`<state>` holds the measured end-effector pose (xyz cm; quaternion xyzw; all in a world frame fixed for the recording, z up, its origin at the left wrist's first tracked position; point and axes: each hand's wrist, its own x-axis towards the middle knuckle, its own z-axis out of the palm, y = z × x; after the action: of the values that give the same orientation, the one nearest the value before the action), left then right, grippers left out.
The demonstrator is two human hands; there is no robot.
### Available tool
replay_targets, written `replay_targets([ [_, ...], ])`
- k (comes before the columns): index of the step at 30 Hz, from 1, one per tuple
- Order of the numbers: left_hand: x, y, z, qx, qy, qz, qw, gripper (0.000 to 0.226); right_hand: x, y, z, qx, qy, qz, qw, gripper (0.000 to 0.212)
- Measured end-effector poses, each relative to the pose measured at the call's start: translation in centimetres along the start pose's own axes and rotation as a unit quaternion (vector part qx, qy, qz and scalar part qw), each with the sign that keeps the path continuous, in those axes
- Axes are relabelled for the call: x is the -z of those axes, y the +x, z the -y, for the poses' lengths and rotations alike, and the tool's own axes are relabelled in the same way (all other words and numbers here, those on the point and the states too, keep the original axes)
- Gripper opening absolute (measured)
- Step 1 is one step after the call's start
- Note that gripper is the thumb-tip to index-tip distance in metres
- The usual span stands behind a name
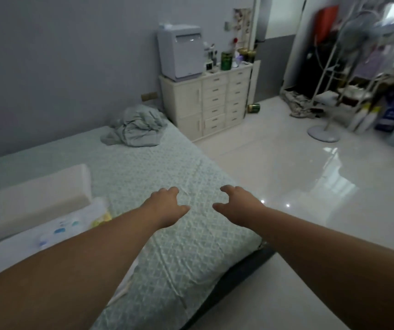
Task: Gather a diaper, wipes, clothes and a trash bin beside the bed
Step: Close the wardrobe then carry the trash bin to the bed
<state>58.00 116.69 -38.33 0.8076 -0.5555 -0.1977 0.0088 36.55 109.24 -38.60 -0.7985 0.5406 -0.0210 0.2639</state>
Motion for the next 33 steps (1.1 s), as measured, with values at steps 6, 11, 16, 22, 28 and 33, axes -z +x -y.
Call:
replay_targets([
  [6, 0.5, 2.4, -15.4, -0.108, 0.047, -0.006, 0.993, 0.081, 9.2, -2.6, -11.5, -0.067, 0.017, -0.075, 0.995, 0.078],
  [11, 1.0, 3.0, -26.5, -0.189, 0.067, -0.017, 0.979, 0.080, 14.8, -6.4, -18.8, -0.126, 0.027, -0.137, 0.982, 0.077],
  [16, 0.2, 2.3, -36.3, -0.278, 0.070, -0.013, 0.958, 0.080, 18.0, -11.3, -25.3, -0.207, 0.037, -0.179, 0.961, 0.075],
  [22, -1.6, 0.7, -45.4, -0.381, 0.078, 0.002, 0.921, 0.078, 20.4, -17.2, -30.6, -0.300, 0.047, -0.226, 0.926, 0.075],
  [28, -2.2, -0.8, -52.6, -0.492, 0.097, 0.002, 0.865, 0.075, 22.7, -22.2, -33.3, -0.392, 0.054, -0.282, 0.874, 0.075],
  [33, -0.6, -1.6, -57.7, -0.569, 0.099, -0.002, 0.816, 0.073, 24.9, -25.3, -33.7, -0.452, 0.057, -0.327, 0.828, 0.074],
])
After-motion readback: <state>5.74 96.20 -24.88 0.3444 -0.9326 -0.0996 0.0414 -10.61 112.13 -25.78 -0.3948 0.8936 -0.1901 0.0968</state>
